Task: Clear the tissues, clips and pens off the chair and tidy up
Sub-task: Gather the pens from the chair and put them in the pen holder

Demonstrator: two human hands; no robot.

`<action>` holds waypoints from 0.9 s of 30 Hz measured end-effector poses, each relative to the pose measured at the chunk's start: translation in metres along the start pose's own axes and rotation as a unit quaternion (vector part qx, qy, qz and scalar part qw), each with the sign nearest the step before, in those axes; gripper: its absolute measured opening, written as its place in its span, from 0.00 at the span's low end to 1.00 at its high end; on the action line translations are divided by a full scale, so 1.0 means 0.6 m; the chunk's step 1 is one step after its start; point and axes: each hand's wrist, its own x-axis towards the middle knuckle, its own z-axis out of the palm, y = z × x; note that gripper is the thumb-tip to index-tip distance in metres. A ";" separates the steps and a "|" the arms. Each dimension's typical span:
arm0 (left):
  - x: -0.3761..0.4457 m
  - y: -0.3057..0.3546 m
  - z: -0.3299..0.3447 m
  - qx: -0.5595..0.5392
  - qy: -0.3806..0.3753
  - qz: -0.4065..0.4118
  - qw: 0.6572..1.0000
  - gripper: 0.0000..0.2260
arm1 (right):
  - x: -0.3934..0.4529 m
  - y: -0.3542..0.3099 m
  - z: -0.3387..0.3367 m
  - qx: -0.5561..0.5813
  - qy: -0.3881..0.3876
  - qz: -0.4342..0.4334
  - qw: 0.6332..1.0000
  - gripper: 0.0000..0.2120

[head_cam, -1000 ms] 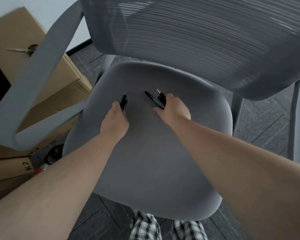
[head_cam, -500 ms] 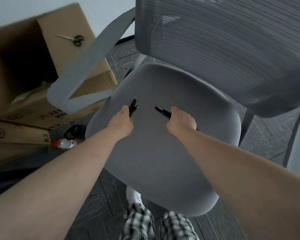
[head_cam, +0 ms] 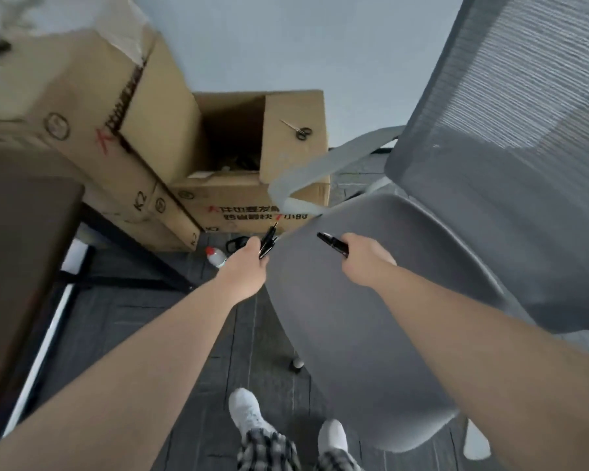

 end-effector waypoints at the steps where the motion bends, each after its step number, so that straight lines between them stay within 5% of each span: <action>1: -0.021 -0.015 -0.014 -0.006 0.007 -0.016 1.000 0.06 | -0.008 -0.026 0.000 -0.003 -0.008 -0.021 1.000 0.06; 14: -0.287 -0.223 -0.145 -0.056 0.166 -0.137 0.975 0.06 | -0.127 -0.386 0.089 -0.017 -0.071 -0.244 0.967 0.05; 23: -0.488 -0.427 -0.213 -0.232 0.311 -0.207 0.898 0.07 | -0.282 -0.631 0.232 0.018 -0.101 -0.317 0.943 0.05; 27: -0.588 -0.524 -0.238 -0.230 0.354 -0.233 0.876 0.07 | -0.376 -0.743 0.313 0.026 -0.127 -0.351 0.927 0.07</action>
